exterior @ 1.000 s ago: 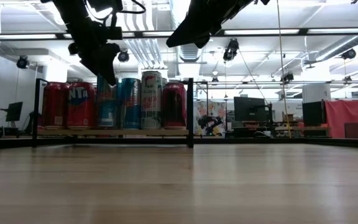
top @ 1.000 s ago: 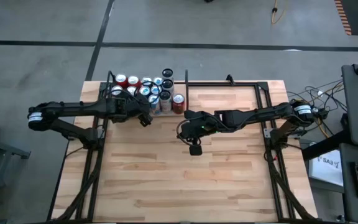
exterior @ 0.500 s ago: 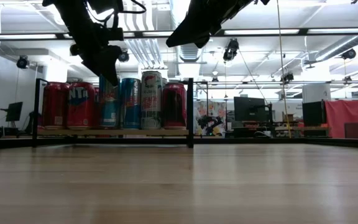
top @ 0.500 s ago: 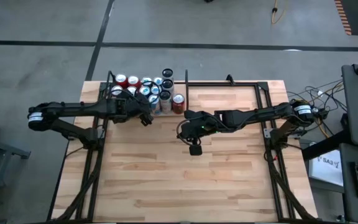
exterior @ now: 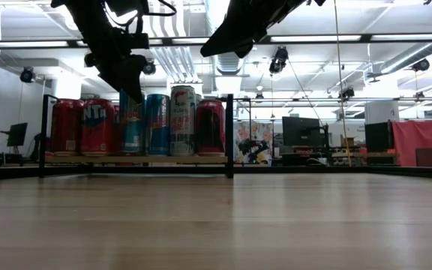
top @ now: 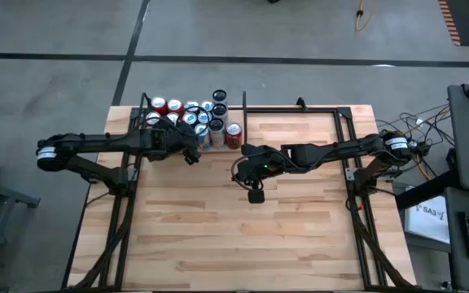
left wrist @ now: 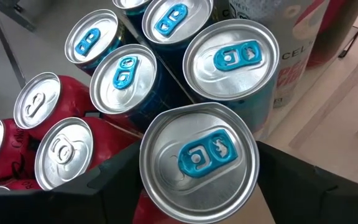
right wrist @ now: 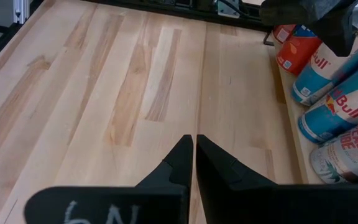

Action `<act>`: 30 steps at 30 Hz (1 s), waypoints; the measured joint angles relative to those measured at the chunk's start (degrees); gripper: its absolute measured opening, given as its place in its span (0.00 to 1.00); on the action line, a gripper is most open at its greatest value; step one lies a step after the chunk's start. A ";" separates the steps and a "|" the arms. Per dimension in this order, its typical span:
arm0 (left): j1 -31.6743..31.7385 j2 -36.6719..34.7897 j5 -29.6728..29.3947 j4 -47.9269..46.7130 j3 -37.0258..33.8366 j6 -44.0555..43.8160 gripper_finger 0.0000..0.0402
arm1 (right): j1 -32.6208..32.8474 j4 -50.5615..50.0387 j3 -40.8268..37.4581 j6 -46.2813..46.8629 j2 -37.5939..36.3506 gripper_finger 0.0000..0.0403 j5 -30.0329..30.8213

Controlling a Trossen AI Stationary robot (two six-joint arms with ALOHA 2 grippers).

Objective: Place canned beverage on shelf
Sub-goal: Put the blue soda can on the shelf aligned with the other blue soda can

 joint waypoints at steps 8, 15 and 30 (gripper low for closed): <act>0.00 0.00 -0.04 0.11 -0.64 -0.23 0.67 | 0.00 -0.02 0.02 -0.02 0.00 0.02 0.00; -0.02 0.00 -1.59 0.47 -1.46 -0.88 0.67 | 0.00 -0.02 0.00 0.00 0.00 0.02 0.00; 0.00 0.00 -1.51 1.61 -1.49 -0.52 0.67 | 0.00 -0.04 0.00 -0.02 0.00 0.02 0.00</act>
